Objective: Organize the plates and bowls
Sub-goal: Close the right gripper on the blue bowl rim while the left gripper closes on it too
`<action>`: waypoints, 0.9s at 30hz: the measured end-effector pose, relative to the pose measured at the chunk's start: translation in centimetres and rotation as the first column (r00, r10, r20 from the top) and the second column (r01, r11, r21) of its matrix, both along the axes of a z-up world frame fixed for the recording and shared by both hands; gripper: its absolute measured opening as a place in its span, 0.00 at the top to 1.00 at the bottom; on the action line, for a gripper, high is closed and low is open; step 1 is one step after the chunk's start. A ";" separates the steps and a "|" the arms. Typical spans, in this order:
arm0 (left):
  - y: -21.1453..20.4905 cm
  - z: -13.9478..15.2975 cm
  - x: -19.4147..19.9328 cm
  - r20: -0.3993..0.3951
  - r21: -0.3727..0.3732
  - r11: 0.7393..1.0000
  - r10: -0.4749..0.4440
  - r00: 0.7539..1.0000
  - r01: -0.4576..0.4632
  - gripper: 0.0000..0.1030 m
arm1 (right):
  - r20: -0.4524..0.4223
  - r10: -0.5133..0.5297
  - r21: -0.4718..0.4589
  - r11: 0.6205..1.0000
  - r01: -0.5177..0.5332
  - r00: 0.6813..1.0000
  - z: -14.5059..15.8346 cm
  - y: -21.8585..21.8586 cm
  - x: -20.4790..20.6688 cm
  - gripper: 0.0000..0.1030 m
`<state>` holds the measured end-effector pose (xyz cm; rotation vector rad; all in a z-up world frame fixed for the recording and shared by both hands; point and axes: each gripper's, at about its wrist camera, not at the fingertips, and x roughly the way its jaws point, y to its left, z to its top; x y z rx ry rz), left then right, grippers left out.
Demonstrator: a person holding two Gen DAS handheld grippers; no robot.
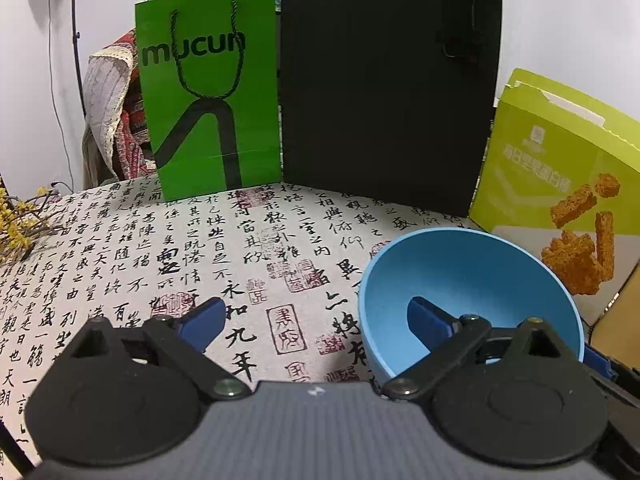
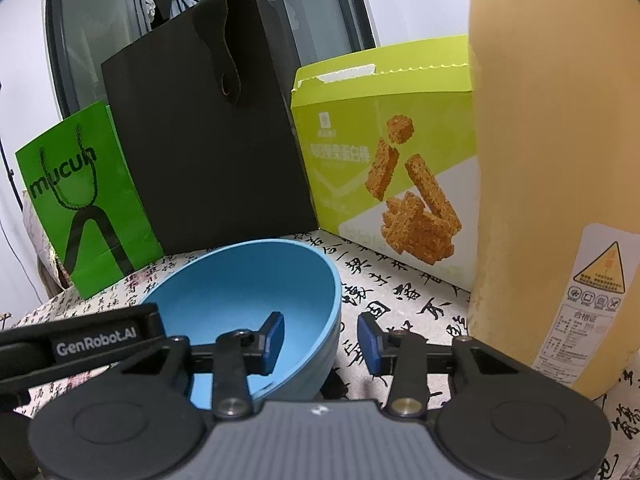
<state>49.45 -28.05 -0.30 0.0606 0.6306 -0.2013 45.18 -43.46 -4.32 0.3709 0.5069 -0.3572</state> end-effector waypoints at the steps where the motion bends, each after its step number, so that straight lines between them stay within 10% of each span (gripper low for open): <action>1: 0.0 0.0 0.0 0.000 -0.001 1.000 -0.002 1.000 0.002 0.05 | -0.001 0.001 0.000 1.000 -0.001 1.000 0.0 0.0 0.0 0.64; 27: -0.5 -0.3 -0.3 -0.019 -0.035 0.998 -0.061 0.998 0.060 0.64 | -0.007 0.006 0.022 1.000 -0.005 1.000 -0.2 0.0 0.1 0.77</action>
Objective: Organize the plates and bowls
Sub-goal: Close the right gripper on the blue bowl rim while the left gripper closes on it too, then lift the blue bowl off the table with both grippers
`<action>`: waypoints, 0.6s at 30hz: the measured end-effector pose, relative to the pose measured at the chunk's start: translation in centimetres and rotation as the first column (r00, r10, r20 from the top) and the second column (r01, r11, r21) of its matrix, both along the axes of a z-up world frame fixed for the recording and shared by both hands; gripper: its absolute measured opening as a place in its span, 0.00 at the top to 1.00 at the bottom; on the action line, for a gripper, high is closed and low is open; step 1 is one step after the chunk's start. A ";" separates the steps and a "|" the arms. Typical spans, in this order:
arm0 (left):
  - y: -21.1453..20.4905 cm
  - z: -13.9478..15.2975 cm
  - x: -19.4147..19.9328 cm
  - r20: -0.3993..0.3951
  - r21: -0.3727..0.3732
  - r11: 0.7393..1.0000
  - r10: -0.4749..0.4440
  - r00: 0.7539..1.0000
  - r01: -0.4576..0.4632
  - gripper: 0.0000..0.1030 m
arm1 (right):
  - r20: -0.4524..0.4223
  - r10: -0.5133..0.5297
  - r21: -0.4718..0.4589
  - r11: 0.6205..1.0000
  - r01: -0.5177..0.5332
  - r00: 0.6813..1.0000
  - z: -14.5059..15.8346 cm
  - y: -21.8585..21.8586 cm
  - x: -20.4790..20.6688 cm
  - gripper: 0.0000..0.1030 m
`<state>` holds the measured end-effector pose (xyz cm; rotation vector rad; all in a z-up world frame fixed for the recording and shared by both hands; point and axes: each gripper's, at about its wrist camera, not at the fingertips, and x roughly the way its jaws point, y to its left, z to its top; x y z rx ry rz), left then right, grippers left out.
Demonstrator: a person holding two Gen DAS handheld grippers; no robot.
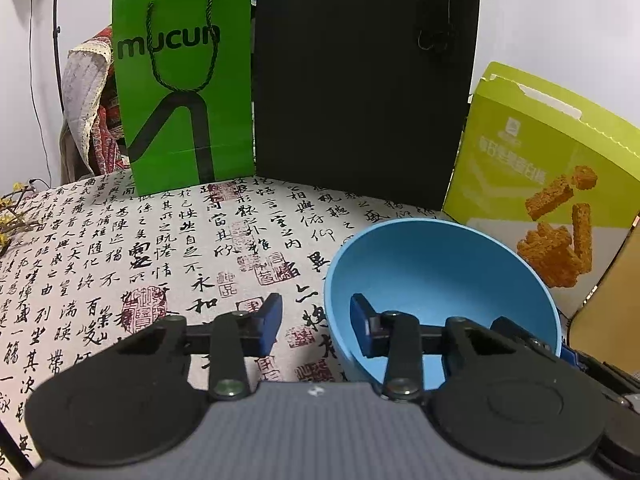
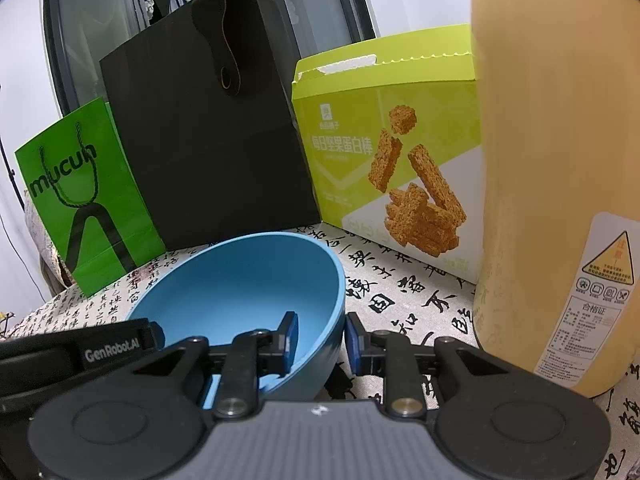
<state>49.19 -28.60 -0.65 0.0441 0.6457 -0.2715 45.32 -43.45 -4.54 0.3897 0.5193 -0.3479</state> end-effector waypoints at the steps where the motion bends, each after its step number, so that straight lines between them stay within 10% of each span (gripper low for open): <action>1: 0.0 0.0 0.0 -0.001 0.001 1.000 -0.001 1.000 0.001 0.66 | 0.000 0.000 0.001 1.000 0.000 1.000 0.0 0.0 0.0 0.77; 18: -0.8 -0.2 -0.4 0.002 0.013 0.999 -0.046 0.999 0.045 0.87 | -0.025 0.003 0.019 1.000 -0.002 1.000 -0.4 -0.1 0.3 0.80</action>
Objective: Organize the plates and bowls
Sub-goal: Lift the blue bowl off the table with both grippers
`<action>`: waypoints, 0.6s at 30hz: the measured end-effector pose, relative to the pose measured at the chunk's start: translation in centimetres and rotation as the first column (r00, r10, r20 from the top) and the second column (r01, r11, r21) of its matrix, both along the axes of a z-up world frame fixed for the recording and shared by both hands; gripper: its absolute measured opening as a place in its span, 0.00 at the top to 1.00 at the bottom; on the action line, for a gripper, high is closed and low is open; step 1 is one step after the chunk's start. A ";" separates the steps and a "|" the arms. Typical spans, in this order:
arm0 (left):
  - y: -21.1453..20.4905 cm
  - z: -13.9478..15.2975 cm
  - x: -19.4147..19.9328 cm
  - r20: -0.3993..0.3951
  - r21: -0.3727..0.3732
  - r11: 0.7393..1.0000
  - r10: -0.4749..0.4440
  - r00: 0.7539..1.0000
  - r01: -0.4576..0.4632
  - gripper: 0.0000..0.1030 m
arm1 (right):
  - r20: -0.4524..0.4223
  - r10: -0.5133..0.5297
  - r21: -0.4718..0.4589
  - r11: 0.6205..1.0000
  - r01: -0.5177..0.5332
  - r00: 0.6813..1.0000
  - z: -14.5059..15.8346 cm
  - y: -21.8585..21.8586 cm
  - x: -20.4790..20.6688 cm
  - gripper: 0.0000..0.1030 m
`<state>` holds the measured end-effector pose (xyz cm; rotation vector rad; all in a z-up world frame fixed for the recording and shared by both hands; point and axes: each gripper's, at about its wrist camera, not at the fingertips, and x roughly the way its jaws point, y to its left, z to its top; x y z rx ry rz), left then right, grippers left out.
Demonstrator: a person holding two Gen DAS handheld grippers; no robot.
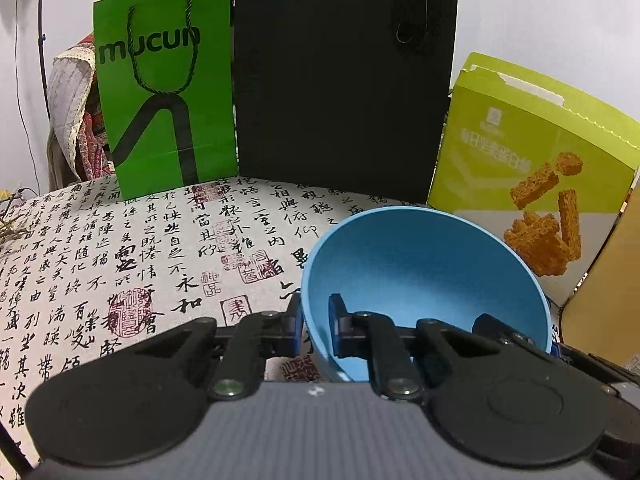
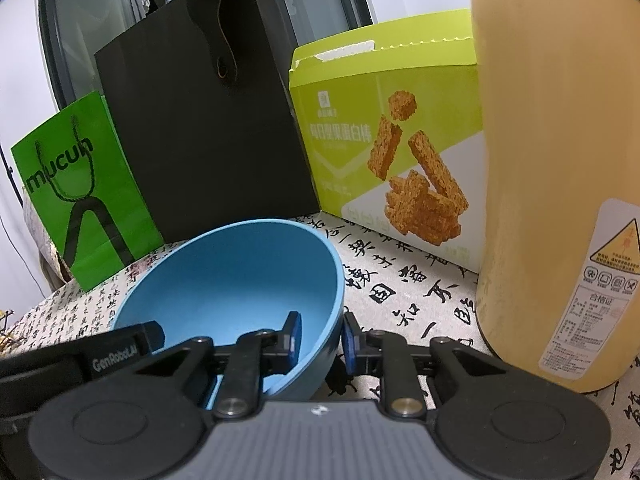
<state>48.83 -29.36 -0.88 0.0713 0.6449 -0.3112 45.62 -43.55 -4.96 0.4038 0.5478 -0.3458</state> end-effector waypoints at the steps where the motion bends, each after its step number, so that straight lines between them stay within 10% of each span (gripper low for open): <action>1: 0.0 0.0 0.0 0.000 0.001 1.000 0.000 1.000 0.000 0.87 | 0.000 -0.001 0.001 1.000 0.001 1.000 0.0 0.0 0.0 0.80; 18: 0.2 0.1 -0.2 0.014 0.014 1.000 0.000 1.000 -0.001 0.87 | 0.006 0.003 0.019 1.000 -0.003 1.000 0.0 -0.1 -0.1 0.80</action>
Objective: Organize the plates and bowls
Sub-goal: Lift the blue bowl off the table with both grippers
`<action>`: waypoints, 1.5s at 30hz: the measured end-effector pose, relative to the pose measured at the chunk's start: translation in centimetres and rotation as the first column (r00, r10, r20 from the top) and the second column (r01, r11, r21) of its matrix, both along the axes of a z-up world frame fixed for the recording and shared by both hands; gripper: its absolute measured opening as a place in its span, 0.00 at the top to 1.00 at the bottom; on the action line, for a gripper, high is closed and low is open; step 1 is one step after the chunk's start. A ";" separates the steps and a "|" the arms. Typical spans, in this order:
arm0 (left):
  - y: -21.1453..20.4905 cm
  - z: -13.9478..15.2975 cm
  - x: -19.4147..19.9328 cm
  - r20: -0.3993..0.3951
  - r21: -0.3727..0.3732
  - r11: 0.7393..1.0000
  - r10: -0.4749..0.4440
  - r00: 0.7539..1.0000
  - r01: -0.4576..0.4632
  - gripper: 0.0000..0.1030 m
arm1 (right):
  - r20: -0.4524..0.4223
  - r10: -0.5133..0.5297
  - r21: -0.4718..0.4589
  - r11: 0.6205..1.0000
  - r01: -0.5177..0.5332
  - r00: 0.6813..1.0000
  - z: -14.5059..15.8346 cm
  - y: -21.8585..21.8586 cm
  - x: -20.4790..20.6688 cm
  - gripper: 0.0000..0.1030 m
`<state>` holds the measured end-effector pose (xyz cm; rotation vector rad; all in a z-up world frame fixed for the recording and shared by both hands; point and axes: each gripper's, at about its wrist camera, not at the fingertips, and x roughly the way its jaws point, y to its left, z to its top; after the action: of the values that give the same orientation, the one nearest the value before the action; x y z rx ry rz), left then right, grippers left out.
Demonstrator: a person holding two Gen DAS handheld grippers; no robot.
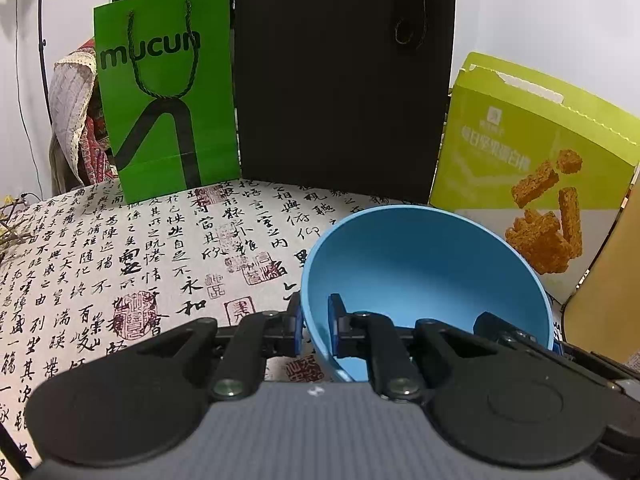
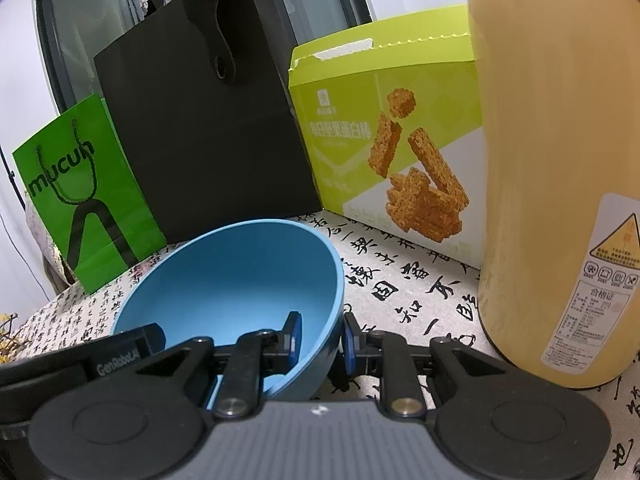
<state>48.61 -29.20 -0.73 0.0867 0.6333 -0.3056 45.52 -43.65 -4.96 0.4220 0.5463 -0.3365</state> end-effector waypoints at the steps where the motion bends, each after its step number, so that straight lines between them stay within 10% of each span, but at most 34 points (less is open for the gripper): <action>1: 0.1 0.0 -0.1 0.001 -0.001 1.000 -0.001 1.000 0.001 0.87 | 0.002 0.001 0.000 1.000 -0.001 1.000 0.0 0.0 0.0 0.80; 45: 3.1 3.7 -4.5 0.118 -0.017 1.000 0.018 0.993 -0.016 0.86 | 0.126 0.067 -0.058 0.997 -0.060 0.990 3.2 2.5 -3.3 0.80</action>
<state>44.11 -26.07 2.94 0.0834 0.5134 -0.2866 42.18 -41.17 -1.77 0.3703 0.4232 -0.2609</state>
